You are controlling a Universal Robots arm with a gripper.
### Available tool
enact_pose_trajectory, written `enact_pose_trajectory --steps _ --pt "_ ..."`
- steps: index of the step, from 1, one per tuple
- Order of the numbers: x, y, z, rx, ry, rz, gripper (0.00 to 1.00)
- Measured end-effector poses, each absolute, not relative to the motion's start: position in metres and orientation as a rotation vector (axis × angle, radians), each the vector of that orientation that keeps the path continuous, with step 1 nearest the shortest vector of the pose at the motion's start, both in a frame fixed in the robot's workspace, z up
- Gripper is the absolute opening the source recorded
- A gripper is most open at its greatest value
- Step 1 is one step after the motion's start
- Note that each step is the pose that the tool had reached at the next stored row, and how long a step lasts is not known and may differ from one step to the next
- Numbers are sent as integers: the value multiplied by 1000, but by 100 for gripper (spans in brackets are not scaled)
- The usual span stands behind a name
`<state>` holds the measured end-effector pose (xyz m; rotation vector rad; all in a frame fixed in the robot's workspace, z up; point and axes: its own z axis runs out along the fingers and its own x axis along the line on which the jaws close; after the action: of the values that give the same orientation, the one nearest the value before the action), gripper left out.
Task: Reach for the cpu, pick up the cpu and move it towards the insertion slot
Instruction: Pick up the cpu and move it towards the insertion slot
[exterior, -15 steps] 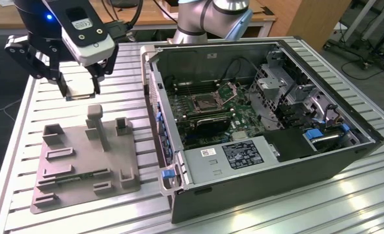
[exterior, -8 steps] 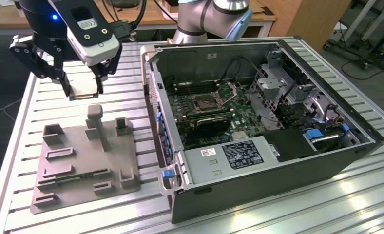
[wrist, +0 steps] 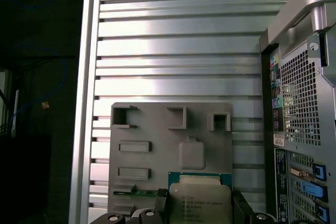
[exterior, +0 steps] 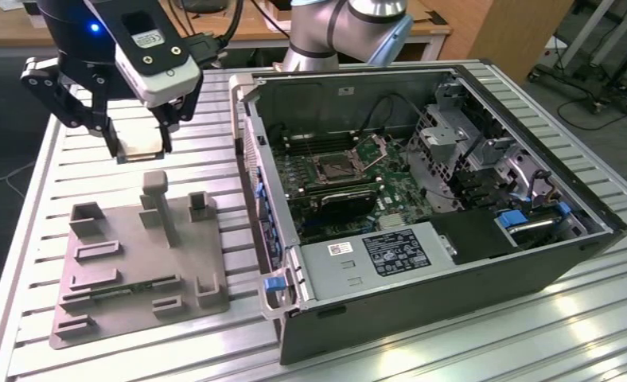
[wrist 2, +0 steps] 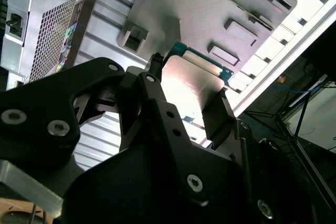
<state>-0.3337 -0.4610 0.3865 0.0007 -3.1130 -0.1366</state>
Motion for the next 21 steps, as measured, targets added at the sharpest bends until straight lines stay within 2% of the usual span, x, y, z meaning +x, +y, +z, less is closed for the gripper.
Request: enact_pose_trajectory --steps 21 --pt "-328 -461 387 1 -3113 -137 55"
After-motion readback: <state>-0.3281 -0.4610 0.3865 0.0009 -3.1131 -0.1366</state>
